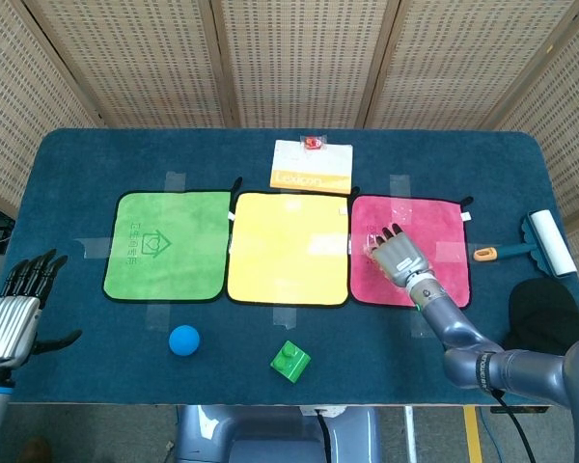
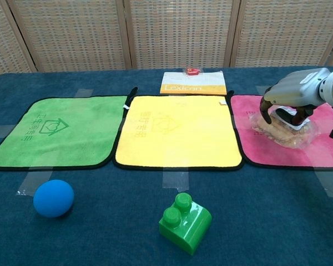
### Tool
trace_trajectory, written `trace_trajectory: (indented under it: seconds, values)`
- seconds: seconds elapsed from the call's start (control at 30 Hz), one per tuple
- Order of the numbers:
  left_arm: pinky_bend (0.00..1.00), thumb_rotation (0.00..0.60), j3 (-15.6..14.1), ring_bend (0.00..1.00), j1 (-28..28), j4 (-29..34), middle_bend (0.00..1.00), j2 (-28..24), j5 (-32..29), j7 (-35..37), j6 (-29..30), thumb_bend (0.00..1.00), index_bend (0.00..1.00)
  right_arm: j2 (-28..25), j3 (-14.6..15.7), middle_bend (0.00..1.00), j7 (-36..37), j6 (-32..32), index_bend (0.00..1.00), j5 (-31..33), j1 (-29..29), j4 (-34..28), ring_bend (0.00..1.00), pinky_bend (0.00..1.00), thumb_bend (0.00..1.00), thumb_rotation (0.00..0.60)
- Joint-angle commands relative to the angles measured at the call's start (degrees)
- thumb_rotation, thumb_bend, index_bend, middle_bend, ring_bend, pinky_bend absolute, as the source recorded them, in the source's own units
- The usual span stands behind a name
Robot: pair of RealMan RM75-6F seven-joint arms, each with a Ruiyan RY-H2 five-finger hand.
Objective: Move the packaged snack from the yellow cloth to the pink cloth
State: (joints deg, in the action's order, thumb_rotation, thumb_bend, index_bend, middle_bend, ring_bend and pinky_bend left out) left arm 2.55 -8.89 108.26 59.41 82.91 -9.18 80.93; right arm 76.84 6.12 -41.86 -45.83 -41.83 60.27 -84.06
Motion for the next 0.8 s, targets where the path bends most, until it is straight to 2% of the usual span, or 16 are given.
trace_trajectory:
  seconds: [0.03,0.2,0.27,0.3,0.37,0.43,0.5,0.57,0.7,0.8]
  values:
    - [0.00,0.600,-0.1,0.00,0.0,0.0,0.00,-0.1,0.1,0.2,0.0,0.00,0.00,-1.3,-2.0,0.24,3.4,-0.8,0.35,-2.4,-1.0,-2.5,0.12,0.17,1.00,0.600]
    - [0.00,0.600,0.0,0.00,0.0,0.0,0.00,-0.5,-0.1,1.2,-0.2,0.00,0.00,-5.1,-6.3,0.22,12.0,-7.3,0.34,-12.2,-4.3,-8.8,0.09,0.17,1.00,0.600]
    - [0.00,0.600,0.0,0.00,0.1,-0.1,0.00,-0.8,-0.2,2.0,-0.2,0.00,0.00,-7.4,-7.6,0.20,16.6,-12.2,0.32,-18.0,-6.9,-11.4,0.07,0.17,1.00,0.600]
    - [0.00,0.600,0.1,0.00,0.1,-0.2,0.00,-1.1,-0.1,2.5,-0.2,0.00,0.00,-8.8,-7.8,0.18,19.4,-16.0,0.29,-22.1,-9.0,-12.6,0.06,0.15,0.95,0.600]
    - [0.00,0.600,0.0,0.00,0.1,-0.3,0.00,-1.4,0.0,3.3,-0.3,0.00,0.00,-10.5,-7.6,0.13,23.4,-20.7,0.21,-27.5,-12.0,-13.5,0.02,0.10,0.67,0.600]
    - [0.00,0.600,-0.1,0.00,0.2,-0.4,0.00,-1.8,0.4,4.3,-0.2,0.00,0.00,-12.6,-6.9,0.04,27.3,-26.3,0.10,-31.9,-16.0,-14.6,0.00,0.03,0.26,0.600]
    - [0.00,0.600,-0.5,0.00,0.4,-0.2,0.00,-2.5,1.2,5.5,-0.3,0.00,0.00,-14.3,-5.8,0.00,29.0,-30.7,0.02,-34.7,-19.7,-15.3,0.00,0.00,0.05,0.600]
    - [0.00,0.600,-0.9,0.00,0.6,-0.1,0.00,-3.0,2.3,6.4,0.0,0.00,0.00,-15.0,-5.1,0.00,29.7,-33.4,0.00,-36.3,-22.2,-15.7,0.00,0.00,0.00,0.600]
    - [0.00,0.600,-1.8,0.00,1.5,-0.5,0.00,-3.3,4.7,7.2,1.6,0.00,0.00,-16.5,-2.1,0.00,30.2,-39.3,0.00,-36.6,-30.0,-17.9,0.00,0.00,0.00,0.600]
    - [0.00,0.600,-2.2,0.00,2.1,-1.1,0.00,-3.4,5.7,7.9,2.5,0.00,0.00,-16.1,-1.2,0.00,29.3,-41.7,0.00,-34.8,-34.5,-19.1,0.00,0.00,0.00,0.600]
